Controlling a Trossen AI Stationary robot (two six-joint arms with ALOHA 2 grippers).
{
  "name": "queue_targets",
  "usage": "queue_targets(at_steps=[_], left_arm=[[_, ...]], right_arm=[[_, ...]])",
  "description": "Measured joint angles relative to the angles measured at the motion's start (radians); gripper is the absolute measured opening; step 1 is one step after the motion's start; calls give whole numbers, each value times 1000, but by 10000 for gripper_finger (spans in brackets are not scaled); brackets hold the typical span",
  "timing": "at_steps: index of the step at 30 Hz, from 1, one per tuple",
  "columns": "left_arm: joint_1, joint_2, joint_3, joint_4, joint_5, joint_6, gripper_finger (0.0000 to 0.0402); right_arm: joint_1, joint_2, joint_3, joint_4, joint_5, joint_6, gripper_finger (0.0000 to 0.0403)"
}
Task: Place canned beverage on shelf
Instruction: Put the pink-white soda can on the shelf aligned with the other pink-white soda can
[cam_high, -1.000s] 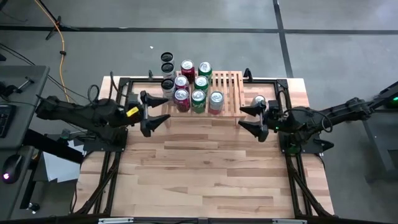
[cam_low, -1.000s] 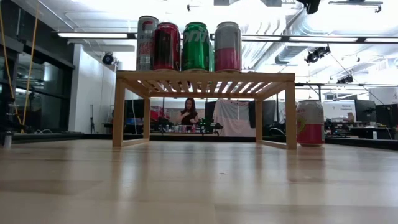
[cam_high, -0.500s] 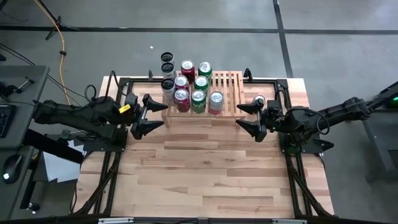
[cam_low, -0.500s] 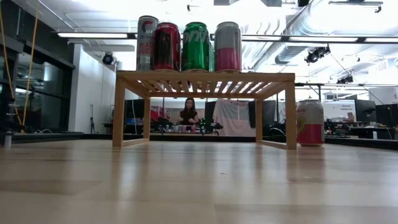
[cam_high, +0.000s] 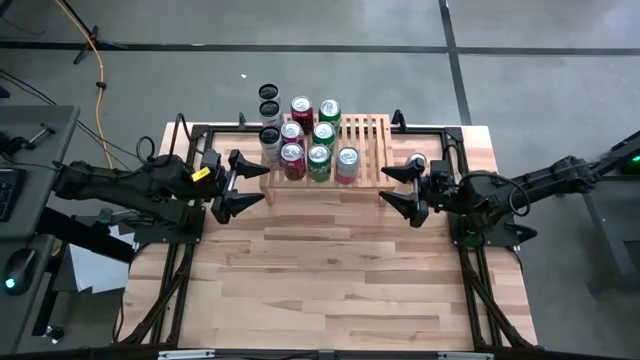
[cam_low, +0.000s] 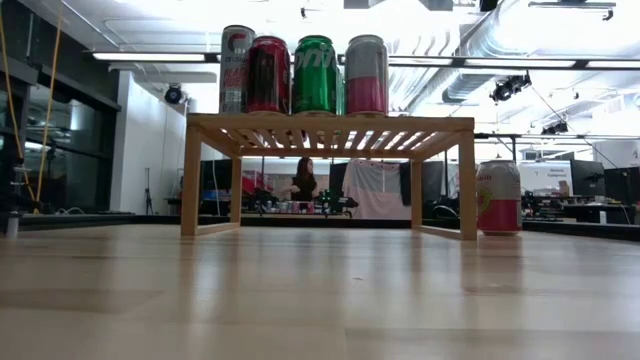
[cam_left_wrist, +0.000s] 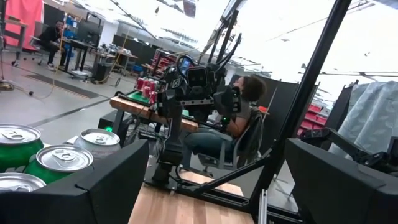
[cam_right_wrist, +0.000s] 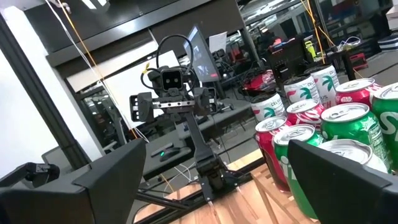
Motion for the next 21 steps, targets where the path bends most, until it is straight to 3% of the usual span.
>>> queue_targets(at_steps=[21], left_arm=[[0,0,0,0,-31,12,367]], right_arm=[[0,0,0,0,2,5,378]])
